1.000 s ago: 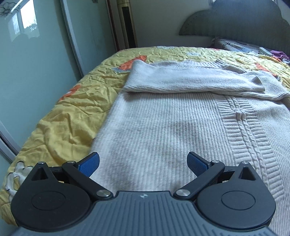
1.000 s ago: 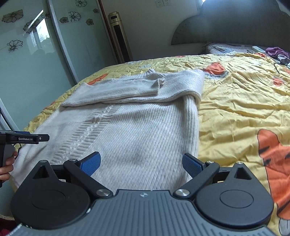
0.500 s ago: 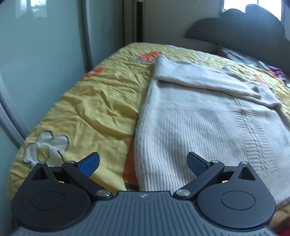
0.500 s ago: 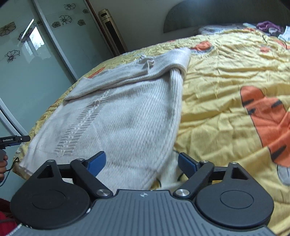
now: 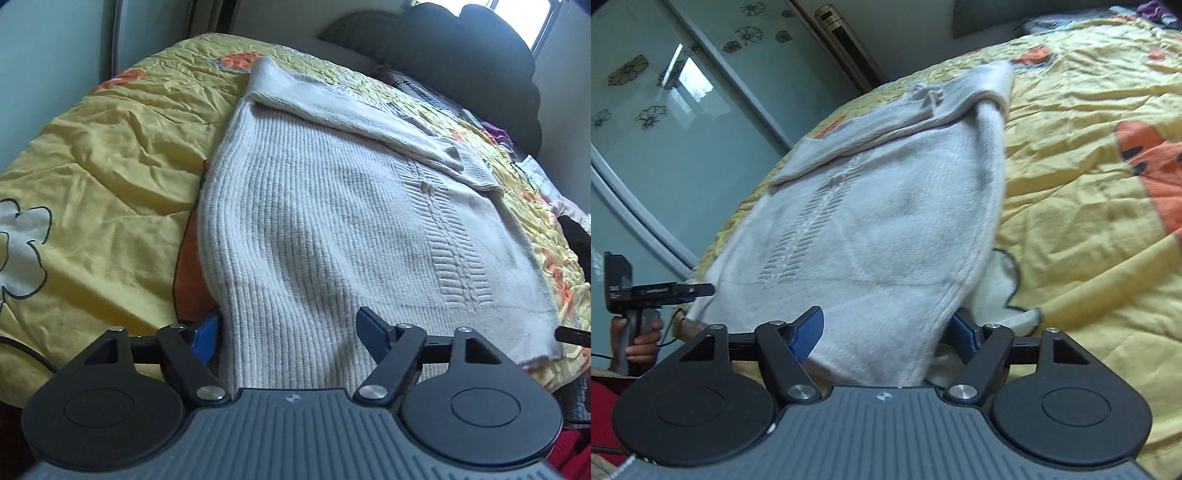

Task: Fold small clothes
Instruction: 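Move the right tool toward the sweater hem, then close the right tool on the hem while the left tool grasps the hem beside it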

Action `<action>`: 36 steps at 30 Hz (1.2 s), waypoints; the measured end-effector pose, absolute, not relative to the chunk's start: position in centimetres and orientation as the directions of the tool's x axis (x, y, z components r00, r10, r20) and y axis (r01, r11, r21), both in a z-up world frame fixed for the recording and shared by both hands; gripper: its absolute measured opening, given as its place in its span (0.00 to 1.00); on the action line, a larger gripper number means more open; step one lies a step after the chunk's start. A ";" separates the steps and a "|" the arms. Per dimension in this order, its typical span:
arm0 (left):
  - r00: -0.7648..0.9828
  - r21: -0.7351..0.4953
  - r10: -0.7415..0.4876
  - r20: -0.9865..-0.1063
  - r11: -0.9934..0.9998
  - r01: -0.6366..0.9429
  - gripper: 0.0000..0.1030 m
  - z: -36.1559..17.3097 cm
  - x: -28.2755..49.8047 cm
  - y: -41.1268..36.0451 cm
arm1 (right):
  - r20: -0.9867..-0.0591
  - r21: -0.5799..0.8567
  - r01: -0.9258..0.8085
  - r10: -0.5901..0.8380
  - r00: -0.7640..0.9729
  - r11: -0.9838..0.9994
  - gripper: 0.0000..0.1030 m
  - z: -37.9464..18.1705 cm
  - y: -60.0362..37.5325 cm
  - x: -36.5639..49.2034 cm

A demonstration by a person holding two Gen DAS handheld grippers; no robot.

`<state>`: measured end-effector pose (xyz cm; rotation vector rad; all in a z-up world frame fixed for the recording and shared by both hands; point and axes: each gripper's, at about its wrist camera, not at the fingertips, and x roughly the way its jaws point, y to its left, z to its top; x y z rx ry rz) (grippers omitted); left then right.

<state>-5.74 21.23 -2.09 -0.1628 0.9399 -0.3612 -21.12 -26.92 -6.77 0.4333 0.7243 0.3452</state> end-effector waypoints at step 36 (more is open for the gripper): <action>0.667 0.105 -0.136 -0.733 0.946 0.308 0.14 -1.0 -0.6 7.8 | -0.516 0.423 -0.166 0.387 0.764 0.891 0.15 -6.3 -22.4 -10.0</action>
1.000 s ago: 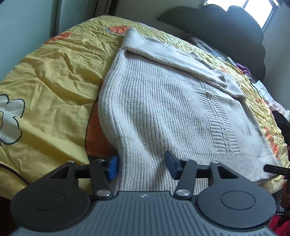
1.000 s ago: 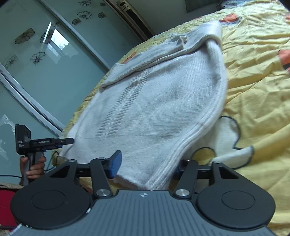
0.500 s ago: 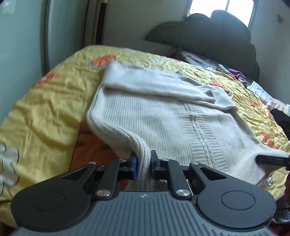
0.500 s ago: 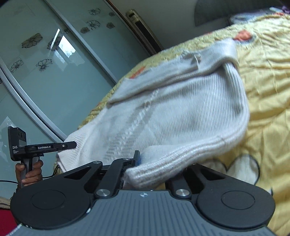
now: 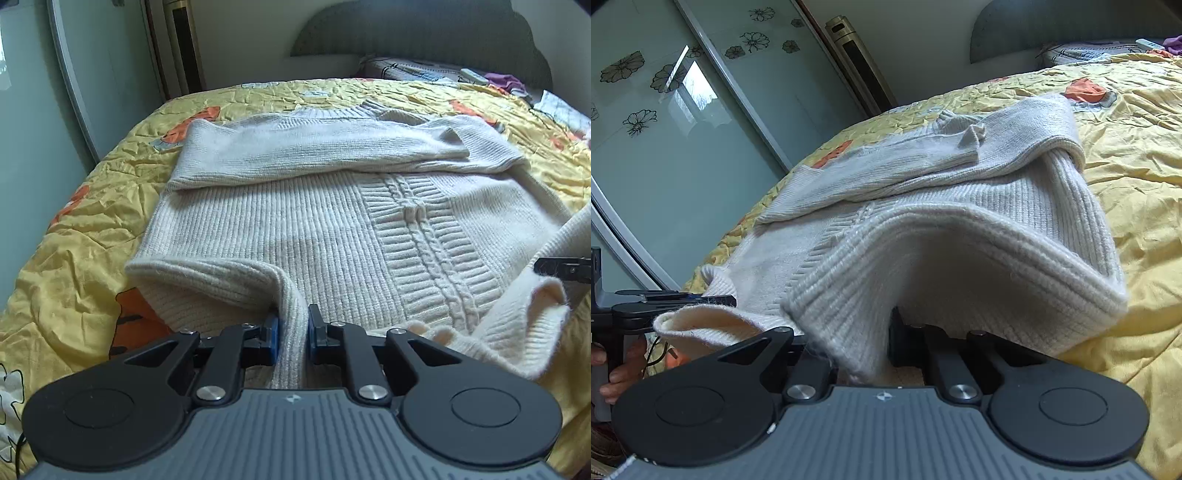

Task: Fold small clothes
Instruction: 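Close the right tool on the hem while the left tool grasps the hem beside it, then lift the hem with both tools and carry it toward the collar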

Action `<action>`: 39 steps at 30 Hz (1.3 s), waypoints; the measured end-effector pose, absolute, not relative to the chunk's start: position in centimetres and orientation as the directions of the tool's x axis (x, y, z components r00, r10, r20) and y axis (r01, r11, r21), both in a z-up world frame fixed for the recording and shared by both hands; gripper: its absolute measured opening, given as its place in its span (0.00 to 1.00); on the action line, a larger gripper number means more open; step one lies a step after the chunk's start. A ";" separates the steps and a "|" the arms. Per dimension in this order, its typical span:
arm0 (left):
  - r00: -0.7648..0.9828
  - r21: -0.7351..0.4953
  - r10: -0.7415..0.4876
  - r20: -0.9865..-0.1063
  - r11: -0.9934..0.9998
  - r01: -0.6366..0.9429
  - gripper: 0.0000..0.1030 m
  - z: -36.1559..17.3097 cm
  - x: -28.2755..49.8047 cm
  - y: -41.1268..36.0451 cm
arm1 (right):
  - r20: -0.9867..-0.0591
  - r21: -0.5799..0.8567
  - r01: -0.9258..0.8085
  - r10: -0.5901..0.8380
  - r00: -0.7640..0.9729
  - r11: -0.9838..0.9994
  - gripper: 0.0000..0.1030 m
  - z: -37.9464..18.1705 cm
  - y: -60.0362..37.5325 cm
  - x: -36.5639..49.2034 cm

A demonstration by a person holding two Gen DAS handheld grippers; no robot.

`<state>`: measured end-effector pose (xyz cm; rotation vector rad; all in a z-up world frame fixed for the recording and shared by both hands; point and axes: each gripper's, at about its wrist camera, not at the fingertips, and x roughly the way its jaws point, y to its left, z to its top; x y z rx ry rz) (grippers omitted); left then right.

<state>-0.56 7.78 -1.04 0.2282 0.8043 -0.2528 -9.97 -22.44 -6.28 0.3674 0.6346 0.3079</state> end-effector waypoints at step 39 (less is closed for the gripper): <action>0.819 0.117 0.002 -0.574 0.990 0.079 0.13 5.5 4.2 9.1 | -0.360 0.435 -0.179 0.352 0.864 0.883 0.09 -1.1 -23.9 -6.0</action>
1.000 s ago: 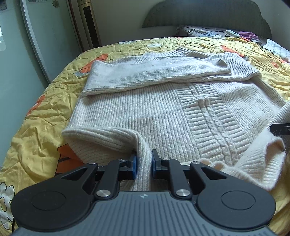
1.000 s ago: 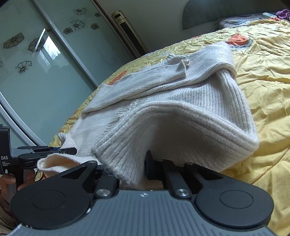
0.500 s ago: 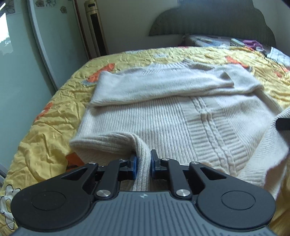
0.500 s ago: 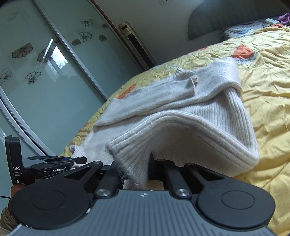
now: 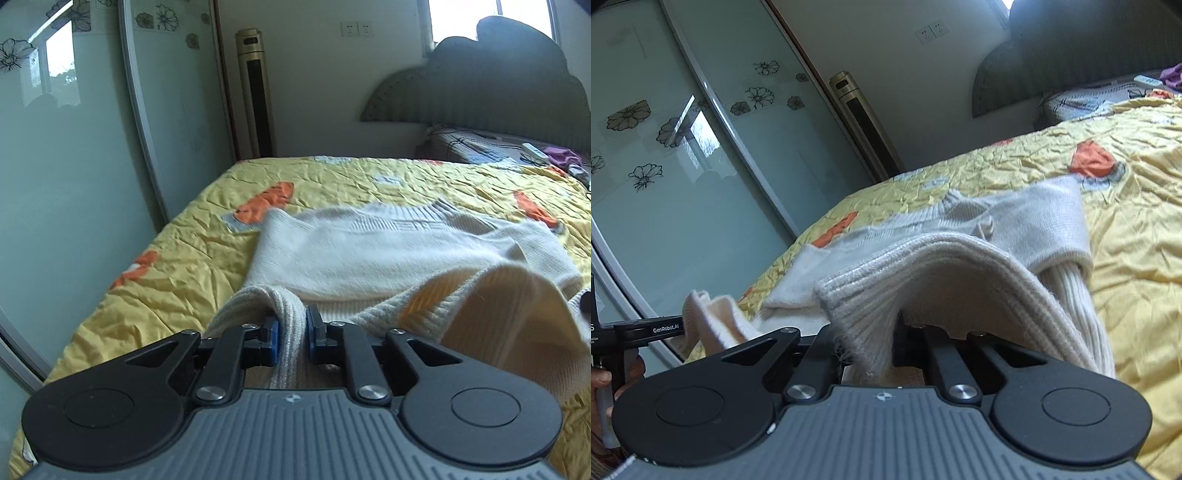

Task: Fold small clothes
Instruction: 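Lift the hem with both tools and carry it toward the collar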

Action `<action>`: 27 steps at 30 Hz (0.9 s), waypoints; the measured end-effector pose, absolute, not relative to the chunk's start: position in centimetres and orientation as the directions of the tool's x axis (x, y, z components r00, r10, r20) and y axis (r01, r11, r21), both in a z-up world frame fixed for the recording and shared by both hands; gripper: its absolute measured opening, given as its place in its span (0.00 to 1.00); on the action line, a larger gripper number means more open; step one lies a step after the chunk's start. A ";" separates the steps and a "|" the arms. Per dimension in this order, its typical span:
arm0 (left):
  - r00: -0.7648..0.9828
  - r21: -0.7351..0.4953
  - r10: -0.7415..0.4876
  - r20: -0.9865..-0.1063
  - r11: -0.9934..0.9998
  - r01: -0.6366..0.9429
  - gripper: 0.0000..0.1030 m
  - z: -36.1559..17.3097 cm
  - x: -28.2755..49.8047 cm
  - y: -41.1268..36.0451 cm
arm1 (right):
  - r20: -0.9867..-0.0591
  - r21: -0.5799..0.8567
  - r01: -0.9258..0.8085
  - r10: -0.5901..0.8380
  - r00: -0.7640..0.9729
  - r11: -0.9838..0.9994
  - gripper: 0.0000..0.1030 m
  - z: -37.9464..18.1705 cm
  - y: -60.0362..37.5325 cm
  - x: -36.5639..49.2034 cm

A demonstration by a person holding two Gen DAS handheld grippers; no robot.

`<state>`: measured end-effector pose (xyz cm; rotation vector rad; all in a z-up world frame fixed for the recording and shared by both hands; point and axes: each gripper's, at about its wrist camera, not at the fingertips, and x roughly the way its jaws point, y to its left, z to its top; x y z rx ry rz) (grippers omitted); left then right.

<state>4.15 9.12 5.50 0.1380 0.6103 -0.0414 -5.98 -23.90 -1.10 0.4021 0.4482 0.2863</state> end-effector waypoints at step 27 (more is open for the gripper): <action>0.822 0.112 0.048 -0.568 0.993 0.019 0.13 7.0 11.3 8.8 | -0.305 0.430 -0.154 0.304 0.903 0.889 0.09 0.6 -26.3 1.1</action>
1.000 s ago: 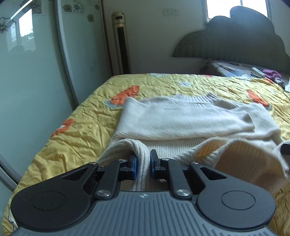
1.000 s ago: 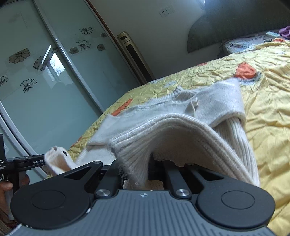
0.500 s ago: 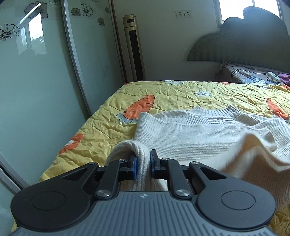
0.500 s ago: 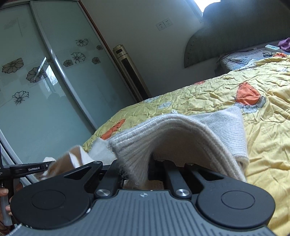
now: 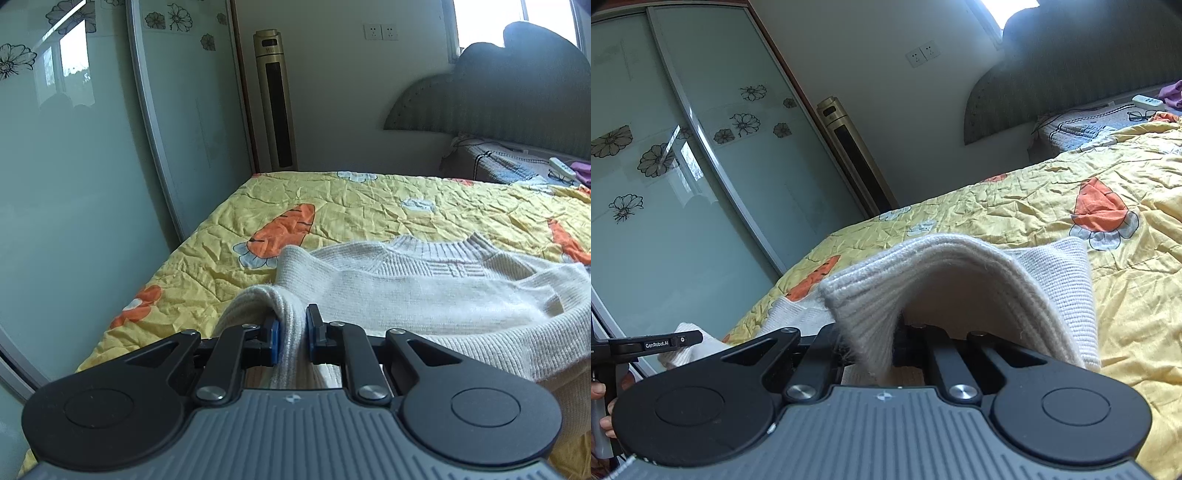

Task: Fold small clothes
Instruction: 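Lift the hem with both tools and carry it toward the collar, then lay the hem down near the collar and open both tools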

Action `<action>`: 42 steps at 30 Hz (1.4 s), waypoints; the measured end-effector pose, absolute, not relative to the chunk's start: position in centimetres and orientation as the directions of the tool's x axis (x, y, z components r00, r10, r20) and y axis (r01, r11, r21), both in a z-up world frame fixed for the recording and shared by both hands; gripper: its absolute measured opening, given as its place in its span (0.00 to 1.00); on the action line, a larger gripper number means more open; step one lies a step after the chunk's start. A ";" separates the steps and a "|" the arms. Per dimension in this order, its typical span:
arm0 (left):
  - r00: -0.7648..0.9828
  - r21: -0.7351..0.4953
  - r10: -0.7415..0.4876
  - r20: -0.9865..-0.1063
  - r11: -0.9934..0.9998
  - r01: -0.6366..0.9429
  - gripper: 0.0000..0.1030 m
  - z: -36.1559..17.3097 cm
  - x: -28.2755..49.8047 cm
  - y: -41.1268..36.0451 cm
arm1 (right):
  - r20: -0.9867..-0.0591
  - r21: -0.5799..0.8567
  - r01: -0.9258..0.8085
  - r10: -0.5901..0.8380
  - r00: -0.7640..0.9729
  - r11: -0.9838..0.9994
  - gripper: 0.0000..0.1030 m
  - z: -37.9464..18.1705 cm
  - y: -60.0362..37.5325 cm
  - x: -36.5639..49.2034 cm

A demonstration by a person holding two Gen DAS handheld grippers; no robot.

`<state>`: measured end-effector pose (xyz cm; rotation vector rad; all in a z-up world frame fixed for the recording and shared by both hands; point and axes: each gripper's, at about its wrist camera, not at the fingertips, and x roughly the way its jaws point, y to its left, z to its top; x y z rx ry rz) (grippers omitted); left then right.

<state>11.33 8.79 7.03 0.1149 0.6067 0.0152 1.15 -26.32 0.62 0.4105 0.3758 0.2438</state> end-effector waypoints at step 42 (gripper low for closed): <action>0.668 0.076 0.072 -0.740 0.997 -0.024 0.24 1.5 27.3 5.9 | -0.402 0.508 -0.019 0.257 0.879 0.861 0.60 -2.9 -28.9 13.5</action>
